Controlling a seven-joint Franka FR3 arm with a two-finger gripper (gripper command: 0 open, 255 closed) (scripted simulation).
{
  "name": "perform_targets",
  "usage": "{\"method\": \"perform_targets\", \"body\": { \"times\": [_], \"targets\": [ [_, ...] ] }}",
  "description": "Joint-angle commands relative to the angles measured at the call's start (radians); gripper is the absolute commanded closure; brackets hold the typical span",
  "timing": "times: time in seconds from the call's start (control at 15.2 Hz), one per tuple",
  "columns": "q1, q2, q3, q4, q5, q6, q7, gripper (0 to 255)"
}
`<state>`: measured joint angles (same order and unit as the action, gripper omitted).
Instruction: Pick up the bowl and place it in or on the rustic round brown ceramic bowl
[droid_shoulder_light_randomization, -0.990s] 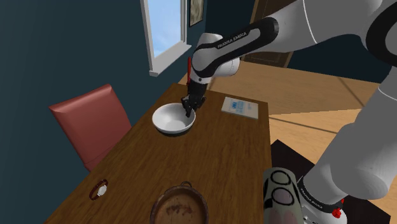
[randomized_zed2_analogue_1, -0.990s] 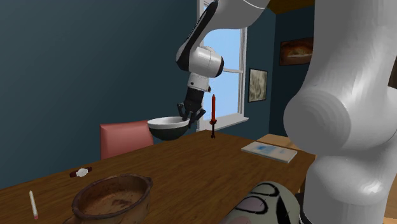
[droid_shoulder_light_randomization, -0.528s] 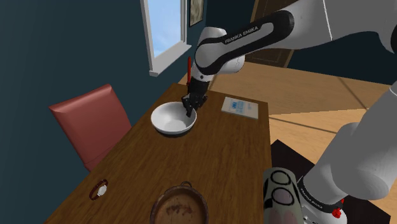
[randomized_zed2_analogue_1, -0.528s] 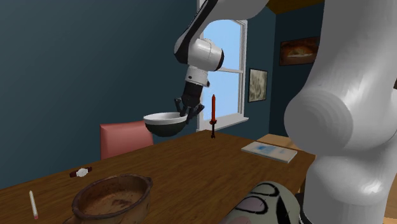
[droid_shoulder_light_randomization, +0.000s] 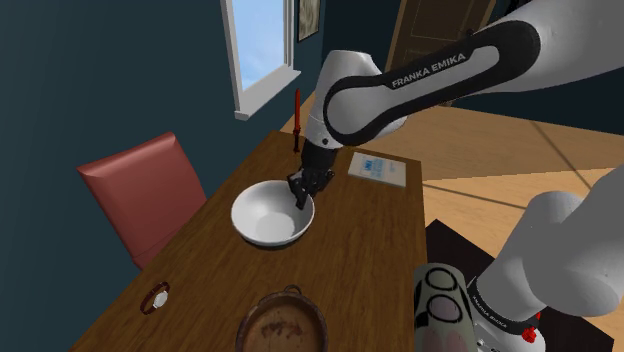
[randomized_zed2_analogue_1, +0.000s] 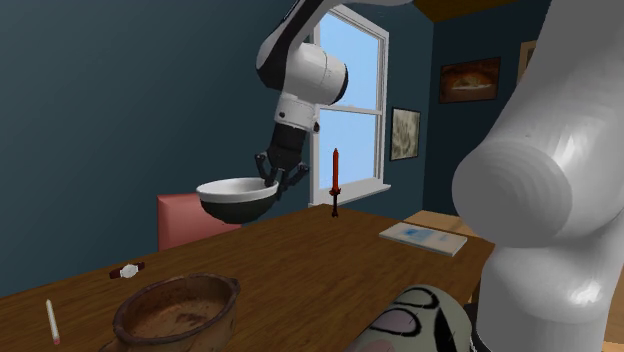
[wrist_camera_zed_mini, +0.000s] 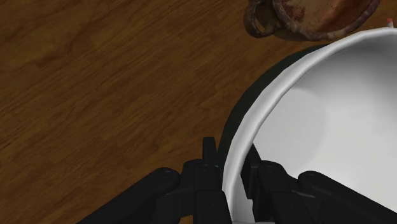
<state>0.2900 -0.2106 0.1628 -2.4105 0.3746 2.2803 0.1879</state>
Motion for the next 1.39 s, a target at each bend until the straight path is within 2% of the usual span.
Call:
{"method": "perform_targets", "body": {
  "times": [0.0,0.4,0.86,1.32],
  "targets": [
    [0.022,-0.053,0.025,-0.057,0.017,0.014,0.032,255],
    [0.097,-0.183,0.114,-0.165,0.07,0.027,0.154,255],
    [0.201,-0.305,0.244,-0.238,0.145,0.03,0.328,255],
    [0.211,-0.237,0.265,-0.287,0.178,0.146,0.299,255]
  ]
}}
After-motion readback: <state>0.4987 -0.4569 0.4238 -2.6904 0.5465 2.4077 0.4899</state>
